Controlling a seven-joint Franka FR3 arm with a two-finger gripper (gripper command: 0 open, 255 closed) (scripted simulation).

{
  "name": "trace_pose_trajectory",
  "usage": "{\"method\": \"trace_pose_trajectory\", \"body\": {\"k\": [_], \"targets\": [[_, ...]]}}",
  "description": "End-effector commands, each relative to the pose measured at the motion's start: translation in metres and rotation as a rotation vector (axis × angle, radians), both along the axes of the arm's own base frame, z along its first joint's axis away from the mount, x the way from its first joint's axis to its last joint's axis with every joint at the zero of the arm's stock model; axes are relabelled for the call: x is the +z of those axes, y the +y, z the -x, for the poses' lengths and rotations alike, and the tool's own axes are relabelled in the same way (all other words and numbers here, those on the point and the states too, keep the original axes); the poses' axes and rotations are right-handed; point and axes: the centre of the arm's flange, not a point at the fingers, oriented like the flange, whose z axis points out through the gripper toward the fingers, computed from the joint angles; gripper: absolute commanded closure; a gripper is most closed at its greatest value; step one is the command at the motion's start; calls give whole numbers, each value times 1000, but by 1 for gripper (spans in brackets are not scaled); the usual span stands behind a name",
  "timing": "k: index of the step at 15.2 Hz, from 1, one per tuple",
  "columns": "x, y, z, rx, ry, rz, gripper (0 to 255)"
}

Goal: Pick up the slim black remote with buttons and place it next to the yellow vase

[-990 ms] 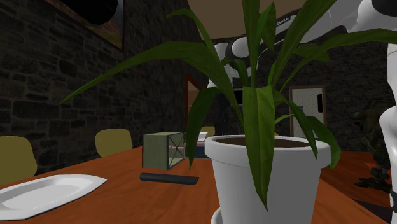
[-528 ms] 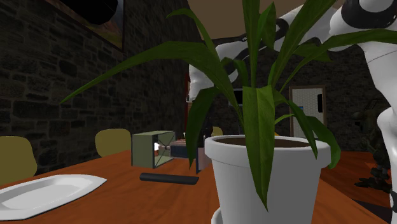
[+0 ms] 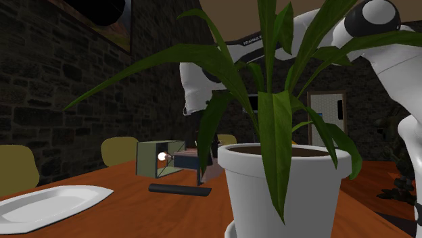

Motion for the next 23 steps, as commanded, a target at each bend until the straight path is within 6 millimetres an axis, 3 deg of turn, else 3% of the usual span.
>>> {"method": "trace_pose_trajectory", "body": {"k": [1,6,14,15,23], "targets": [[-44,32,-33,-26,-120,-215,0],[-73,34,-31,-26,-120,-215,0],[-73,34,-31,-26,-120,-215,0],[-76,33,-31,-26,-120,-215,255],[-76,34,-32,-26,-120,-215,255]]}}
